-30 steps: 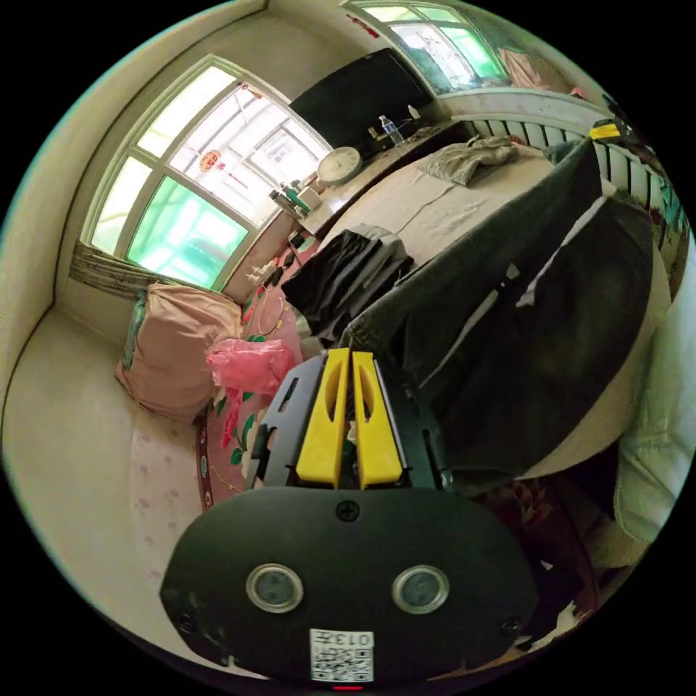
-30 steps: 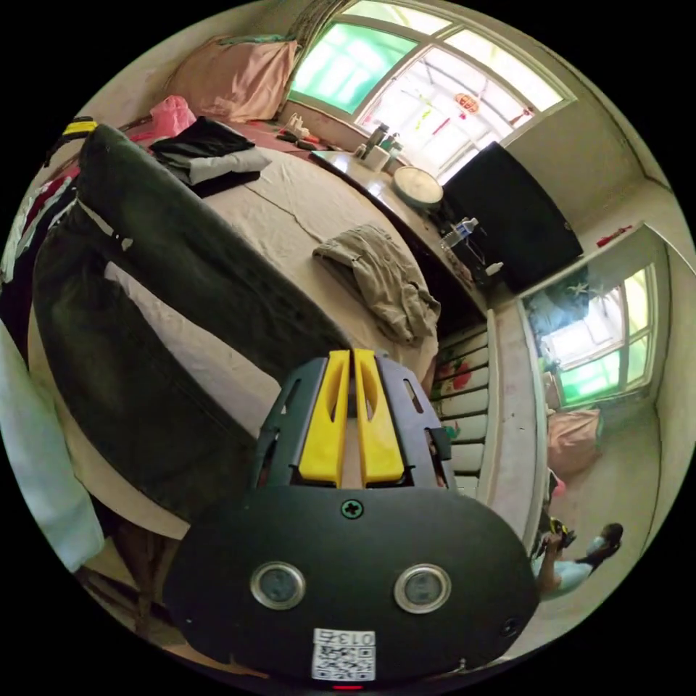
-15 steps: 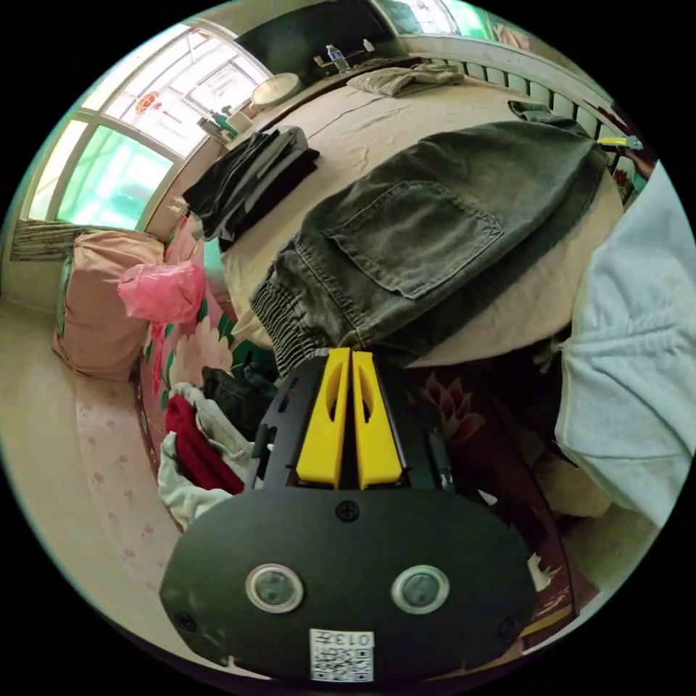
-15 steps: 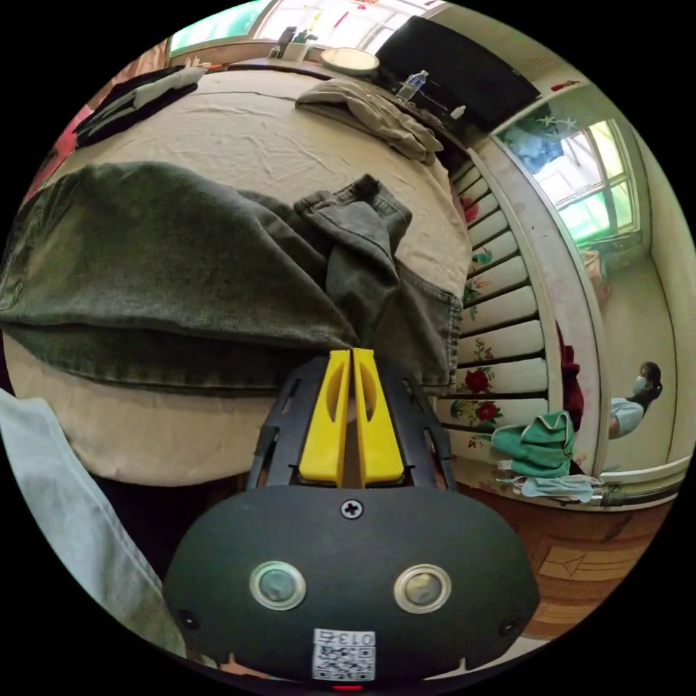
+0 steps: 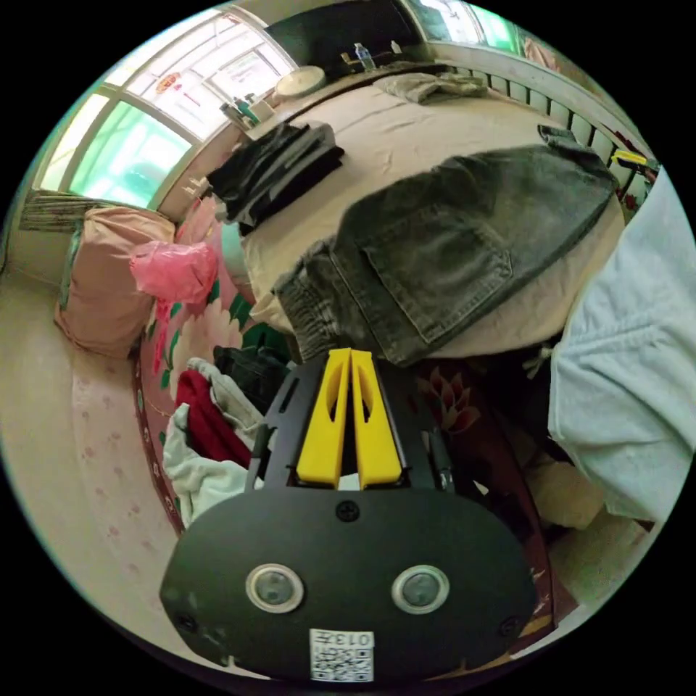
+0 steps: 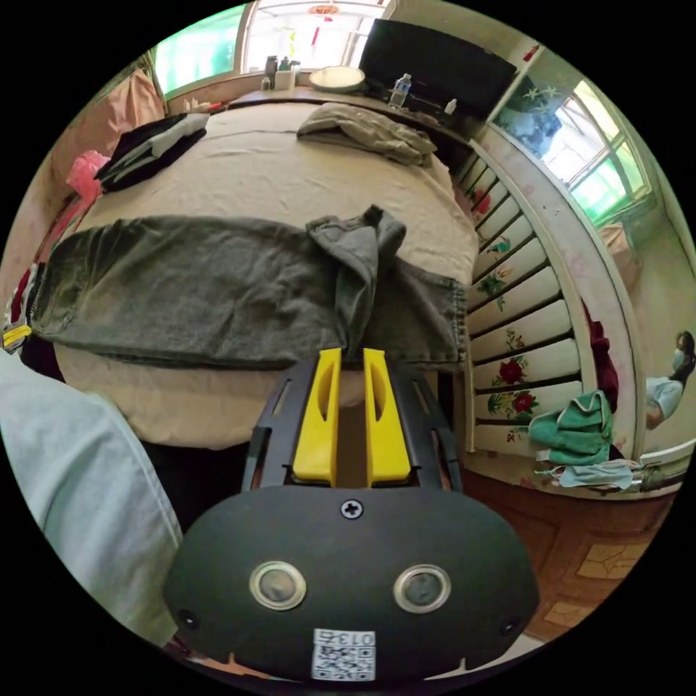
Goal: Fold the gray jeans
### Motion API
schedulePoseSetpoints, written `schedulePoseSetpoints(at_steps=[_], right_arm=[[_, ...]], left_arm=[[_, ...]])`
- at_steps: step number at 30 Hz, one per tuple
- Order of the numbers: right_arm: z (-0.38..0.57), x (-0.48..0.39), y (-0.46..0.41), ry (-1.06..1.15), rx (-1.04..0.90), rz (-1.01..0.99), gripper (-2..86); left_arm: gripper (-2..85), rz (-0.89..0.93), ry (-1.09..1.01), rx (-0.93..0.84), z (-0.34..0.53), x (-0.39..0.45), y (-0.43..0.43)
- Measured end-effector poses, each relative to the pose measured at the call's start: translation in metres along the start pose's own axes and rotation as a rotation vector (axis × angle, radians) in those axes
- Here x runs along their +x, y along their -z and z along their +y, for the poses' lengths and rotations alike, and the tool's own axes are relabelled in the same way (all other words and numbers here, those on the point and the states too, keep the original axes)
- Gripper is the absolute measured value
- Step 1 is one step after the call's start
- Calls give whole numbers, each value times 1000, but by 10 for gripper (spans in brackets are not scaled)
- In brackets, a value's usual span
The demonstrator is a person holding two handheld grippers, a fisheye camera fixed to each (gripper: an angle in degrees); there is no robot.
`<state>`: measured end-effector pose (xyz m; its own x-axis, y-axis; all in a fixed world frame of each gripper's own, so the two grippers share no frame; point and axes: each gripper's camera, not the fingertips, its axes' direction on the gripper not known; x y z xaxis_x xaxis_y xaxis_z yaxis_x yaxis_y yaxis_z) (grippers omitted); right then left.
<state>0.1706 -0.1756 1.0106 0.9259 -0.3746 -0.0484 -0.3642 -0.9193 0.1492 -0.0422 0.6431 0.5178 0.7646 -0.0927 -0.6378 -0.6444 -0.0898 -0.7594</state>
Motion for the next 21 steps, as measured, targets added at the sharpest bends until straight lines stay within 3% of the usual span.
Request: schedulePoseSetpoints(at_steps=[4,7,10,13,17,21], right_arm=[[-31,1,-15,94,49,-2,135],[-54,-7,-57,211,-35,43,97],[-57,15,-88,188,-186,155,43],[-37,98,-58,-206,-85,-63,36],[55,215,-72,-819,94,-626,28],[128,256,-105,-1140,125,-851,19]], left_arm=[[-3,-27,76,201,-47,-6,16],[-4,-8,4,84,-97,13,-35],[-4,-24,-39,-65,-115,19,-86],[-4,-15,-21,-122,-107,4,-109],[-5,11,23,-149,-107,-9,-124],[-4,-8,5,-175,-114,-11,-130]])
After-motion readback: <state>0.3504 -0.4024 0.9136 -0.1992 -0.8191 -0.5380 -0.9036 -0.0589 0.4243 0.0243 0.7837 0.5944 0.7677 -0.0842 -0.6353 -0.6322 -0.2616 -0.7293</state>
